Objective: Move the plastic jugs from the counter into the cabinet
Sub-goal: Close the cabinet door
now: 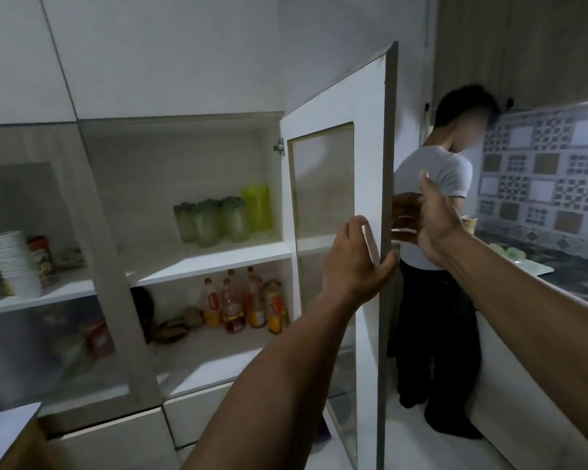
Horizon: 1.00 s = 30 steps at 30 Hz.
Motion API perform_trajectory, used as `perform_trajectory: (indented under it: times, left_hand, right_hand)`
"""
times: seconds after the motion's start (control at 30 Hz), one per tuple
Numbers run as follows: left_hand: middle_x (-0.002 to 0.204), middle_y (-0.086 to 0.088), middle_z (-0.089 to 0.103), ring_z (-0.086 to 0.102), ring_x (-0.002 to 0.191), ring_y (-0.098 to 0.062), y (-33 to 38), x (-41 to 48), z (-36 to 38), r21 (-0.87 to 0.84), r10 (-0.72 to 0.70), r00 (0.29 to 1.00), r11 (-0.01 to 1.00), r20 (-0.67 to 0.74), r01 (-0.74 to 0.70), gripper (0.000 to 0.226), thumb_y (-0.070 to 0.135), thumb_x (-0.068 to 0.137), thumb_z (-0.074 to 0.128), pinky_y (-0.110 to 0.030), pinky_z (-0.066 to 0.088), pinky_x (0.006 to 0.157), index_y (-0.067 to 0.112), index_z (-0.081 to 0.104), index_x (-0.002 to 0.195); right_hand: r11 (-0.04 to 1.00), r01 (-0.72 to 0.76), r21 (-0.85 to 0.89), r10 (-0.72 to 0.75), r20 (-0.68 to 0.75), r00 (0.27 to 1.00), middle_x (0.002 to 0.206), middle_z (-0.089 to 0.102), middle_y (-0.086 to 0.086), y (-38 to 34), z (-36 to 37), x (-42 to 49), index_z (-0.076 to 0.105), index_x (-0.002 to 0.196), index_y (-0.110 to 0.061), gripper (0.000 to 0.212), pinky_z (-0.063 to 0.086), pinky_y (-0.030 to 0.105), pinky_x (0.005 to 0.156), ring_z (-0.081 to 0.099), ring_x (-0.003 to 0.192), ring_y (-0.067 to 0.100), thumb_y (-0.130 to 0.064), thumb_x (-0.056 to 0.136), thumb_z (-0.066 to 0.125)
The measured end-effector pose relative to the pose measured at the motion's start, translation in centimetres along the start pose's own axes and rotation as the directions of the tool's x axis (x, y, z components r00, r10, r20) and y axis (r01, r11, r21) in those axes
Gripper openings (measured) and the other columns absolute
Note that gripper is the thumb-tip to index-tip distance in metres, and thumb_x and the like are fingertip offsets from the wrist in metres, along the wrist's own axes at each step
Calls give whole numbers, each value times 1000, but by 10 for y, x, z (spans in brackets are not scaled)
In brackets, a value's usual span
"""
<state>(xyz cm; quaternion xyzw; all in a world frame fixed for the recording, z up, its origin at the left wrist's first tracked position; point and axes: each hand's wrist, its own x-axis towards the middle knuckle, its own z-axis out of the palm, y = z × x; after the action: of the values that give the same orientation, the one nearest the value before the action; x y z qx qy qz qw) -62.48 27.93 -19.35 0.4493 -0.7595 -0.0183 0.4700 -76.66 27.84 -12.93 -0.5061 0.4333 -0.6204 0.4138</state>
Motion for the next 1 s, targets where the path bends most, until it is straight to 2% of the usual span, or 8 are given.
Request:
perform_trajectory:
  times: [0.23, 0.4, 0.5, 0.6, 0.7, 0.77, 0.9, 1.0]
  left_hand:
    - [102, 0, 58, 57, 80, -16, -44, -24, -75, 229, 77, 994, 972, -74, -58, 47, 48, 84, 63, -27, 51, 66, 19, 47, 117]
    - [84, 0, 56, 52, 69, -18, -91, -41, -126, 348, 21, 994, 937, -108, 18, 36, 41, 86, 59, -33, 48, 62, 14, 51, 107]
    - [93, -9, 68, 63, 77, -26, -122, -49, -157, 416, -68, 986, 900, -151, 126, 42, 38, 86, 66, -37, 54, 69, 11, 51, 115]
    - [100, -10, 70, 68, 87, -27, -159, -54, -187, 436, -179, 961, 863, -209, 256, 44, 39, 88, 66, -42, 58, 76, 13, 50, 120]
    - [99, -8, 69, 67, 89, -27, -200, -58, -214, 411, -300, 914, 823, -273, 393, 33, 39, 93, 59, -43, 57, 78, 17, 49, 116]
    - [100, -9, 69, 67, 90, -29, -227, -58, -231, 399, -358, 880, 791, -312, 464, 29, 39, 96, 53, -45, 57, 79, 17, 49, 115]
    - [105, -16, 70, 66, 96, -37, -283, -45, -268, 435, -429, 844, 725, -321, 534, 32, 40, 99, 48, -46, 55, 81, 14, 48, 117]
    - [111, -16, 68, 65, 100, -38, -322, -34, -289, 465, -458, 833, 691, -309, 553, 34, 42, 100, 49, -42, 49, 77, 13, 47, 118]
  right_hand:
    - [998, 50, 35, -55, 178, 983, 98, 78, 7, 11, 82, 2, 72, 95, -13, 49, 54, 44, 88, 72, 99, 24, -52, 98, 44]
    - [990, 129, 57, -138, 232, 963, 90, 79, 1, 19, 155, 0, 76, 85, -18, 27, 57, 45, 81, 75, 89, 22, -32, 96, 56]
    - [978, 206, 41, -209, 259, 943, 97, 78, 2, 33, 202, 2, 77, 93, -20, 18, 58, 41, 72, 75, 91, 22, -22, 94, 59]
    - [948, 318, -17, -297, 312, 902, 101, 77, 1, 50, 249, 5, 77, 102, -22, 21, 58, 36, 76, 73, 95, 20, -18, 93, 59]
    - [911, 408, -52, -358, 391, 848, 101, 75, -1, 63, 296, 7, 75, 108, -17, 22, 54, 24, 83, 70, 92, 11, -11, 93, 60]
    - [871, 475, -125, -371, 466, 803, 104, 73, -1, 73, 327, 11, 73, 115, -14, 25, 52, 20, 86, 69, 95, 12, -12, 92, 61]
    - [761, 591, -266, -406, 516, 754, 125, 68, 9, 97, 387, 32, 66, 128, -9, 43, 52, 37, 98, 66, 108, 24, -24, 88, 62]
    - [651, 670, -357, -430, 553, 713, 141, 59, 10, 111, 429, 53, 59, 137, -11, 52, 45, 42, 107, 56, 127, 27, -29, 89, 59]
